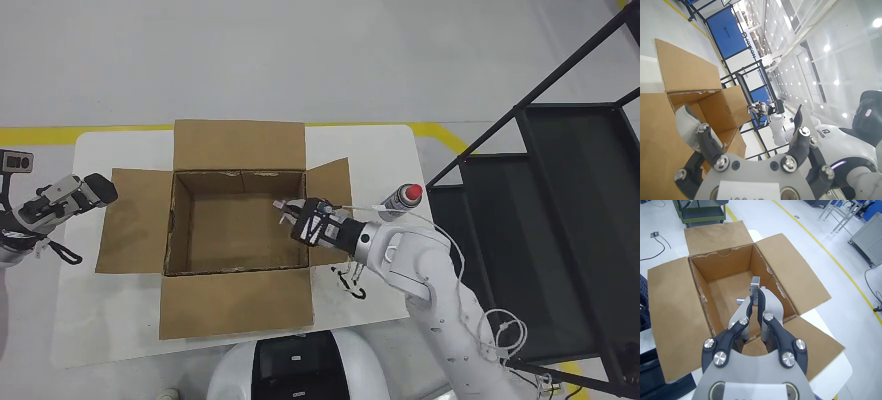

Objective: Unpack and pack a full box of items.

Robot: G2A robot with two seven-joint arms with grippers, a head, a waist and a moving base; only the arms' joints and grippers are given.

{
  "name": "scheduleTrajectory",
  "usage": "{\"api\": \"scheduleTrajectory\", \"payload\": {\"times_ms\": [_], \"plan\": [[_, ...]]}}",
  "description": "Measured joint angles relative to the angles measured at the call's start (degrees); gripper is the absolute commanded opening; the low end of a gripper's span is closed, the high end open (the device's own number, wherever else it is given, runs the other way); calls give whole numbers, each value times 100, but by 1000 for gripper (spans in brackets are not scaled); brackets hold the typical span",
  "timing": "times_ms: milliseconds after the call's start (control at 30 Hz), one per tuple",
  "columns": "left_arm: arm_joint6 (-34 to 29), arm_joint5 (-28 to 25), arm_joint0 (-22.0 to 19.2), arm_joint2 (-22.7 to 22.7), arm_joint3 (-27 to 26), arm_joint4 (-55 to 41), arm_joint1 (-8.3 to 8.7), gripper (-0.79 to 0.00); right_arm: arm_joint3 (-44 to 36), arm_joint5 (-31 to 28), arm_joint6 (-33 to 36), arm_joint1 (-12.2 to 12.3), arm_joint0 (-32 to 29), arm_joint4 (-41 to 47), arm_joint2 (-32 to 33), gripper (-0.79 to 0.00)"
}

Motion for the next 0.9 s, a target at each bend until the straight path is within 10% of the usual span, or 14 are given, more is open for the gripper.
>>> {"api": "scheduleTrajectory", "payload": {"times_ms": [200, 900], "plan": [[0, 0, 0, 0, 0, 0, 0, 0, -498, 120, -547, 104, -856, 249, 749, -785], [0, 0, 0, 0, 0, 0, 0, 0, -496, 122, -547, 104, -851, 242, 748, -785]]}}
